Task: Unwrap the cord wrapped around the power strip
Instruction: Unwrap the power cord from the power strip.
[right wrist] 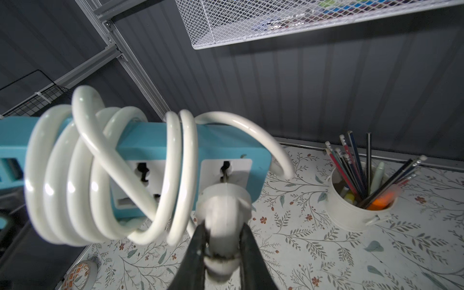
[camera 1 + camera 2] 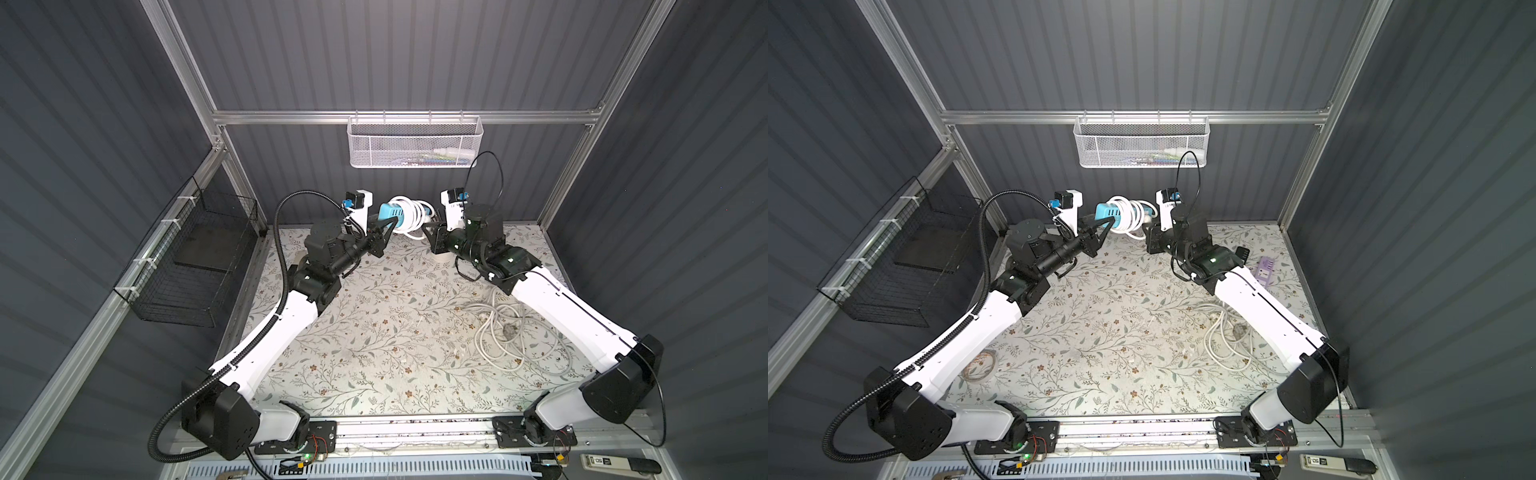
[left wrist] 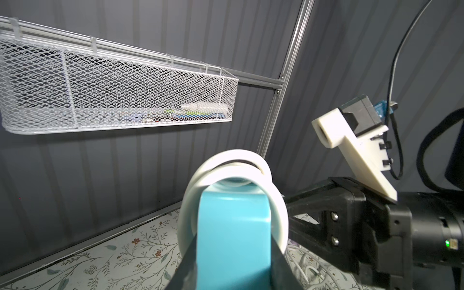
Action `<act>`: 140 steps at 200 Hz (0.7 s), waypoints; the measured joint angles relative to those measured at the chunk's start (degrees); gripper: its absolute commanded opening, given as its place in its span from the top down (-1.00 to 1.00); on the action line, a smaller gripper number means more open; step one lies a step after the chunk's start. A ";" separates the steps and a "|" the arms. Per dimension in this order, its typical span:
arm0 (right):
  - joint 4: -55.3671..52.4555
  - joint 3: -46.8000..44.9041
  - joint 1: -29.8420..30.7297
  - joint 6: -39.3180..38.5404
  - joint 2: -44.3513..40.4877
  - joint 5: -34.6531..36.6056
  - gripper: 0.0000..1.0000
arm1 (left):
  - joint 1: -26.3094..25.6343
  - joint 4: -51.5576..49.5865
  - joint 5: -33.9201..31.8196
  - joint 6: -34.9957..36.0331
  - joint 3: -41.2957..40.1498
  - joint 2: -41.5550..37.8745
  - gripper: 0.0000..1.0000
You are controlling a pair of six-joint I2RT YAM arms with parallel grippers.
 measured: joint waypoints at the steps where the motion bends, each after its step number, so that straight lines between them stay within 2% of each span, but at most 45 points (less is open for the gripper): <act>1: 0.00 0.00 0.07 0.02 0.00 0.15 1.00 | 0.00 0.00 0.00 0.02 0.00 0.00 1.00; 25: -0.22 0.39 0.76 0.02 0.09 1.53 1.00 | 0.00 0.24 -0.61 0.15 0.00 0.00 1.00; 60: 0.00 0.79 2.56 -0.35 -0.15 -1.86 1.00 | 0.00 -0.20 -1.51 0.94 -0.02 0.79 1.00; 102: 2.19 -3.08 -3.21 2.19 -3.08 -12.15 1.00 | -0.50 -0.11 -1.70 1.51 -0.02 0.74 1.00; 140: 3.58 -4.68 -4.85 2.64 -4.31 -15.54 1.00 | -0.63 -0.20 -1.46 1.53 -0.02 0.63 1.00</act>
